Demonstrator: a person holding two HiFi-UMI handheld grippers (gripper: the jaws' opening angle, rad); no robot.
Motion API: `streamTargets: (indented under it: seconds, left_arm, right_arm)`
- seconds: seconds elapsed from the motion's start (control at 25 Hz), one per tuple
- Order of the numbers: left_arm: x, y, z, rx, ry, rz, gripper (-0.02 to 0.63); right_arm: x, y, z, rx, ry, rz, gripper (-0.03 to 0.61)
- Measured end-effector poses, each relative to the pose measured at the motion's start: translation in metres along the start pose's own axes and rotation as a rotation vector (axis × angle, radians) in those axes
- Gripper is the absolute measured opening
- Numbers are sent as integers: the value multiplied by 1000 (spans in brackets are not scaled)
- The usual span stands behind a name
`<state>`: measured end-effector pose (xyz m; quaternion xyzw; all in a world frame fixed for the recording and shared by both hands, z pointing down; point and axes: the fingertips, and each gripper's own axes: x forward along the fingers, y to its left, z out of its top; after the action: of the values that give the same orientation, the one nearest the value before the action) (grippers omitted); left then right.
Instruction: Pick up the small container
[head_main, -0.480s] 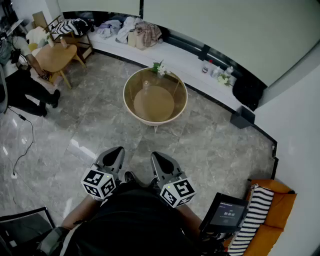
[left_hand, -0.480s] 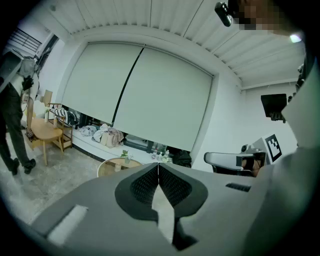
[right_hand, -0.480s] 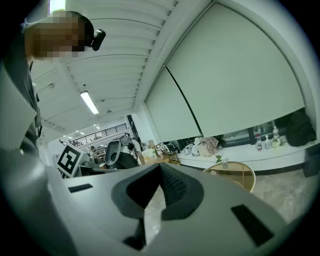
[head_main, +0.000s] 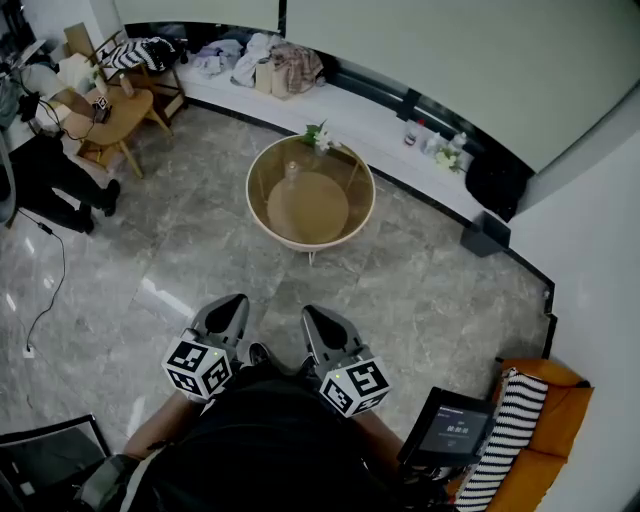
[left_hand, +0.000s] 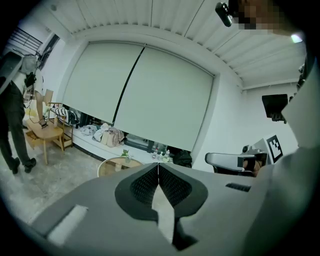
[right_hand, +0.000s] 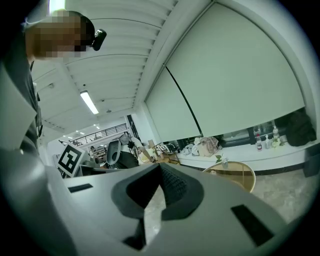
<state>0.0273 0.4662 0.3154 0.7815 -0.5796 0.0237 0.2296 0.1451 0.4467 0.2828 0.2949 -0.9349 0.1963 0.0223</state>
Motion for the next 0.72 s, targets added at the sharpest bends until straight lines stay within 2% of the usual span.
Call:
streamTargets:
  seconds: [0.28,0.52,0.72]
  left_arm:
    - [0,3,6,-8,-7,-19,3]
    - [-5,32,10,-24,-29,-30,3]
    - [-11,59,13,15,-42,-53,3]
  right_arm:
    - [5,-1,7,4,-28,-25,6]
    - [30,9,0,-8,-27,-46,6]
    - [47,21,-9,-15,-15,-79,5]
